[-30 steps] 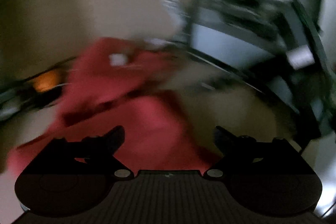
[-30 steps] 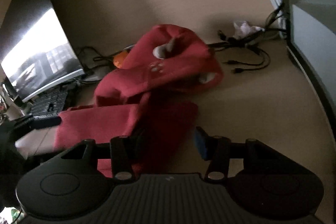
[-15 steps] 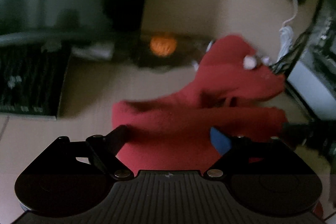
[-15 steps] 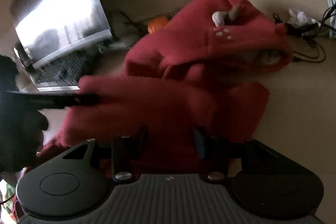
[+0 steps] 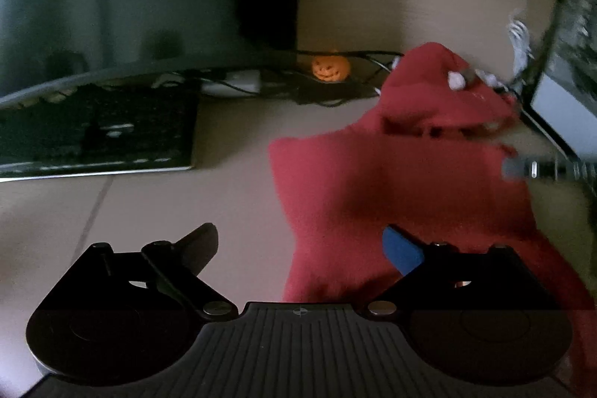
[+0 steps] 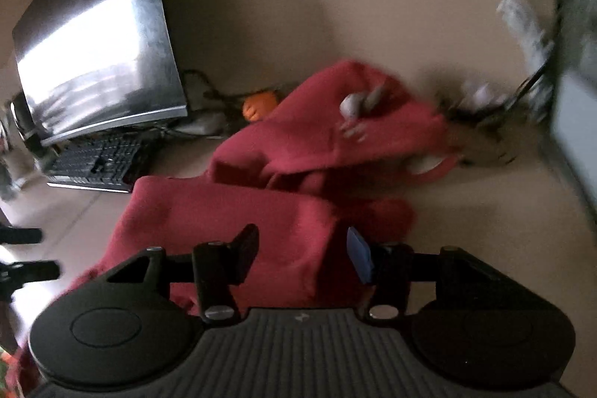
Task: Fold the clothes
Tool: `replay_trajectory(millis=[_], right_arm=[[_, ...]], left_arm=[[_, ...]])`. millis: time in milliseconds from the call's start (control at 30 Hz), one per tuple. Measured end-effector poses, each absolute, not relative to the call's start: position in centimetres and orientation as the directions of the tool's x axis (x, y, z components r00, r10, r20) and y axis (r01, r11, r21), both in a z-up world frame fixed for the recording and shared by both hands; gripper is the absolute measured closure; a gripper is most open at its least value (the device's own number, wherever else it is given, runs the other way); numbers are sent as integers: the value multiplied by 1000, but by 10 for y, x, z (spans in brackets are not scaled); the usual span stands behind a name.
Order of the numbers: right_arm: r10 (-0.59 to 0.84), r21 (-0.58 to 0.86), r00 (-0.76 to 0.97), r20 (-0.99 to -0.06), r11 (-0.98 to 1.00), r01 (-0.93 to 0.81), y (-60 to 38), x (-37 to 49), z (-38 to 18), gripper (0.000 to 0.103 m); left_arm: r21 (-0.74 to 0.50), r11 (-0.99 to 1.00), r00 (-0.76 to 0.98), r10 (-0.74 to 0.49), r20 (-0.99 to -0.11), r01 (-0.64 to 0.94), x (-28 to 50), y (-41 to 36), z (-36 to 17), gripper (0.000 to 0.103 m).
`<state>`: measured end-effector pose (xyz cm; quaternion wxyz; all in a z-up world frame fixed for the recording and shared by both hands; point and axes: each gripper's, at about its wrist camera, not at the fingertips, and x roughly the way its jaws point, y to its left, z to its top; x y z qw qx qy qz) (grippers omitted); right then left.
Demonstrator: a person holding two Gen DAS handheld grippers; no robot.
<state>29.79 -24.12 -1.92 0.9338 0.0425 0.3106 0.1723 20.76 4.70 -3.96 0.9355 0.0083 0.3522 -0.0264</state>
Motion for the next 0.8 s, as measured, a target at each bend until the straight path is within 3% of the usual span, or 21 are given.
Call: replay_trajectory(millis=[167, 267, 600, 667, 800], right_arm=[[234, 137, 797, -556, 972, -190, -253, 243, 3, 44], [147, 66, 808, -571, 989, -133, -250, 206, 3, 37], [-265, -258, 735, -624, 958, 126, -247, 85, -46, 32], [-285, -256, 708, -647, 955, 150, -248, 64, -57, 32], [-190, -166, 703, -686, 981, 103, -235, 35, -66, 25]], left_arm=[[59, 988, 748, -69, -660, 144, 150, 49, -38, 4], [35, 986, 729, -98, -677, 165, 125, 55, -43, 3], [35, 955, 693, -188, -696, 295, 50, 86, -60, 3], [41, 948, 688, -198, -698, 315, 39, 90, -62, 3], [69, 934, 686, -206, -698, 351, 22, 92, -66, 3]])
